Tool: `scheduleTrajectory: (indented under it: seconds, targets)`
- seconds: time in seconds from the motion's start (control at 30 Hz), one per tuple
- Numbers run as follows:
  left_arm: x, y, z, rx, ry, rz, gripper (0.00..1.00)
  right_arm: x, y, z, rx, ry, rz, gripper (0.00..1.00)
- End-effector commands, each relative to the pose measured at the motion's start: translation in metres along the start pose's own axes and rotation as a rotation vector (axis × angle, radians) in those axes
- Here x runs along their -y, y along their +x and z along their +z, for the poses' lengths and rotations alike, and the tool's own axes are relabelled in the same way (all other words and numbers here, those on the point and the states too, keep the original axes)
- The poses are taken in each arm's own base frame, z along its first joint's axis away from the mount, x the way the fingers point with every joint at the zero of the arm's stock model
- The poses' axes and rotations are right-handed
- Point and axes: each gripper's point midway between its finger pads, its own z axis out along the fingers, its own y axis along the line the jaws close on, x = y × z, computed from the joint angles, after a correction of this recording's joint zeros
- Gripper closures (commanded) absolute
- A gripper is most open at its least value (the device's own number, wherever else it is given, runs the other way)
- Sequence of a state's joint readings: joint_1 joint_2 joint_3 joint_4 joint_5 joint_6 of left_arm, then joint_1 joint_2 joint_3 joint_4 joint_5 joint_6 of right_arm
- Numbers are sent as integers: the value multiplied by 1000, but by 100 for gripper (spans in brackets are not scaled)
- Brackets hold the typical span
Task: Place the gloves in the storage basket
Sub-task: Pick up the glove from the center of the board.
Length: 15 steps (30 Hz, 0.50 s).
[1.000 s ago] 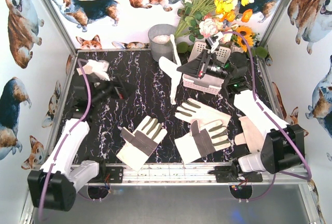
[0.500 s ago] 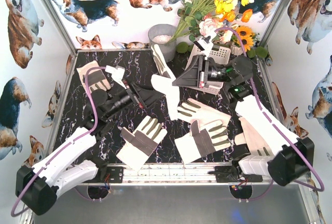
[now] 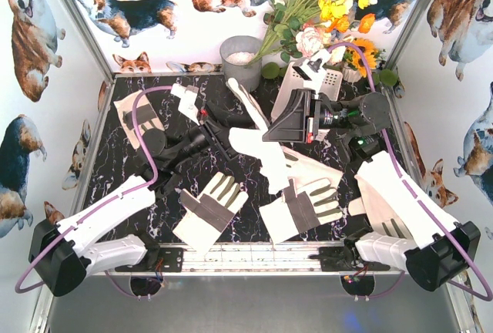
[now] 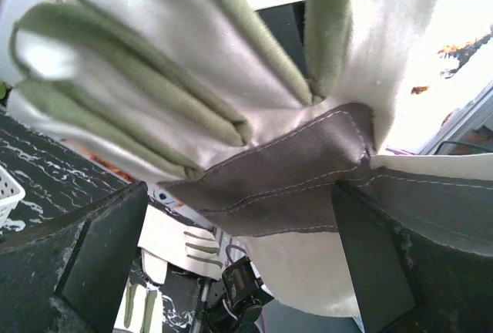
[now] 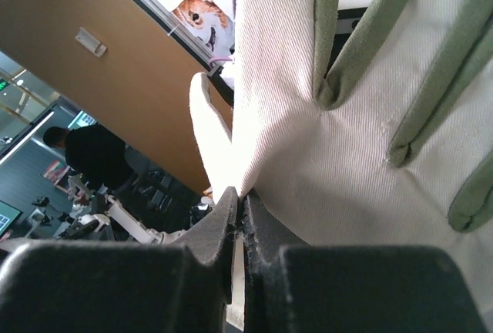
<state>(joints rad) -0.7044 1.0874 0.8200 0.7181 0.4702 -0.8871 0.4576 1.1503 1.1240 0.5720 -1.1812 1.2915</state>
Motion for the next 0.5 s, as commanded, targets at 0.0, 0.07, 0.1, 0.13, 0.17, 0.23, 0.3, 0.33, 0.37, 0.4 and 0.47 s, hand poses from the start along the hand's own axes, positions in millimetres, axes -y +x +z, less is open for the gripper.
scheduleTrajectory:
  seconds: [0.0,0.07,0.1,0.13,0.17,0.23,0.3,0.33,0.37,0.4,0.47]
  targets:
    - [33,-13,1,34,123,47,0,-16,-2,0,-1,-13,-61,100]
    - [38,-14,-2,38,135,55,0,-27,-2,-2,4,-19,-92,100]
    - [40,-14,-4,38,138,58,0,-27,-2,-2,3,-18,-93,100]
    - [41,-15,-5,39,138,61,0,-27,-3,-1,3,-15,-101,100]
    - [42,-15,-6,37,137,63,0,-24,-3,-1,4,-5,-96,100]
    - [44,-16,-8,31,123,72,0,-17,-2,-1,5,20,-91,100]
    - [45,-18,-9,23,108,83,0,-10,-2,-1,6,42,-83,100]
    - [44,-18,-10,21,98,89,0,-8,0,-2,5,45,-78,100]
    - [43,-18,-10,20,88,95,0,-7,0,-2,4,47,-75,100]
    - [42,-19,-10,19,80,94,0,-6,0,-2,4,50,-74,100]
    - [41,-21,-10,29,68,95,0,-1,2,-2,2,72,-69,100]
